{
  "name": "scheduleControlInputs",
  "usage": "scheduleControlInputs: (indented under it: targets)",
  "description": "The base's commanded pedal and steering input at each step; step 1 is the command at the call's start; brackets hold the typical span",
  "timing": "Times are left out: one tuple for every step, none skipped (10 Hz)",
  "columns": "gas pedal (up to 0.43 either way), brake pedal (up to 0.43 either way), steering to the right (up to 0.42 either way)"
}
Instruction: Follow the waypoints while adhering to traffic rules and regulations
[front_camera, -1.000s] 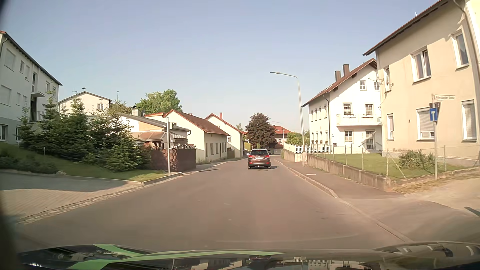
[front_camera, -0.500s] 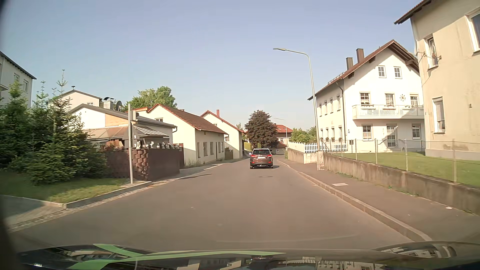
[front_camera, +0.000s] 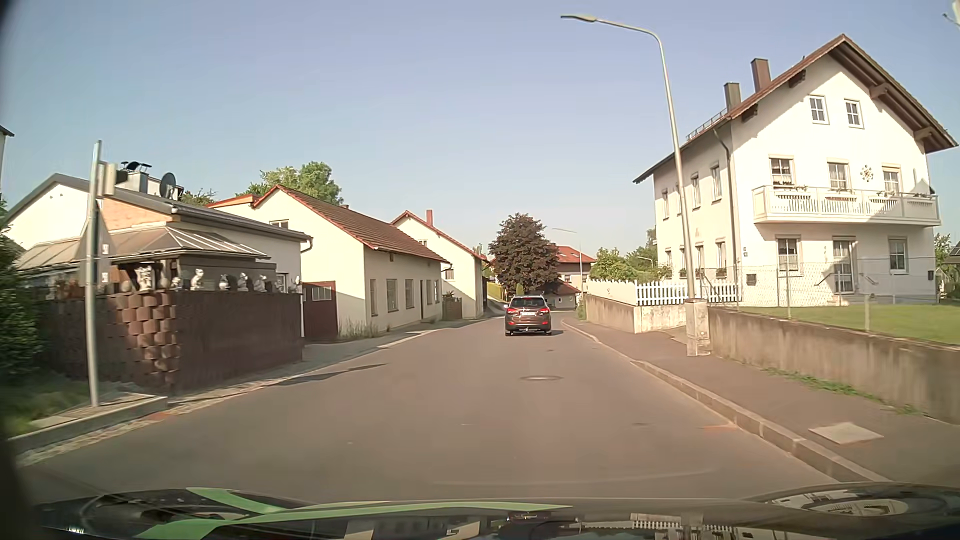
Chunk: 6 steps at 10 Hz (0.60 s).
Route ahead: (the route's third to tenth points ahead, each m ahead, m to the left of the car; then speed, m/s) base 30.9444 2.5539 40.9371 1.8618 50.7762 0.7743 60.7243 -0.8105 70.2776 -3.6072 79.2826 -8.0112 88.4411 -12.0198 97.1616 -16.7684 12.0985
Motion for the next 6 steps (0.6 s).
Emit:
scheduleControlInputs:
  targets:
    - [0.0, 0.0, -0.004]
    - [0.0, 0.0, -0.004]
    - [0.02, 0.0, -0.004]
    - [0.02, 0.0, -0.004]
    - [0.0, 0.0, -0.004]
    - [0.0, 0.0, -0.004]
